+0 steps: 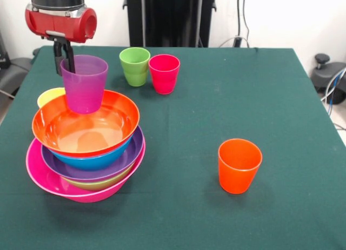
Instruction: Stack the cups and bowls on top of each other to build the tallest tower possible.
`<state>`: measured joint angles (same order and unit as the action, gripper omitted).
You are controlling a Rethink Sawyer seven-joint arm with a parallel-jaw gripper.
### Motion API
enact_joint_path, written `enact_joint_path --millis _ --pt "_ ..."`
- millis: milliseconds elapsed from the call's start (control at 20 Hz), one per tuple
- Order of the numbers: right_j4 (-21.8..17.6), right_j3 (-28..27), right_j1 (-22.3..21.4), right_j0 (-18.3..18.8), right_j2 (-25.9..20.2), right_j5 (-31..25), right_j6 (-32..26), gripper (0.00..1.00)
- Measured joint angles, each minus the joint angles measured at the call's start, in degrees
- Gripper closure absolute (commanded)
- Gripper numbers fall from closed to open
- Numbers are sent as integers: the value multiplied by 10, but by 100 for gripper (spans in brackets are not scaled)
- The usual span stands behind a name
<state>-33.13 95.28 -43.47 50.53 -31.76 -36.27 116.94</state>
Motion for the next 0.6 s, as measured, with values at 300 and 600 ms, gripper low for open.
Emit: enact_joint_path --millis 300,600 --pt "0 0 -4 0 0 0 0 100" --pt "1 0 -4 0 0 0 0 0"
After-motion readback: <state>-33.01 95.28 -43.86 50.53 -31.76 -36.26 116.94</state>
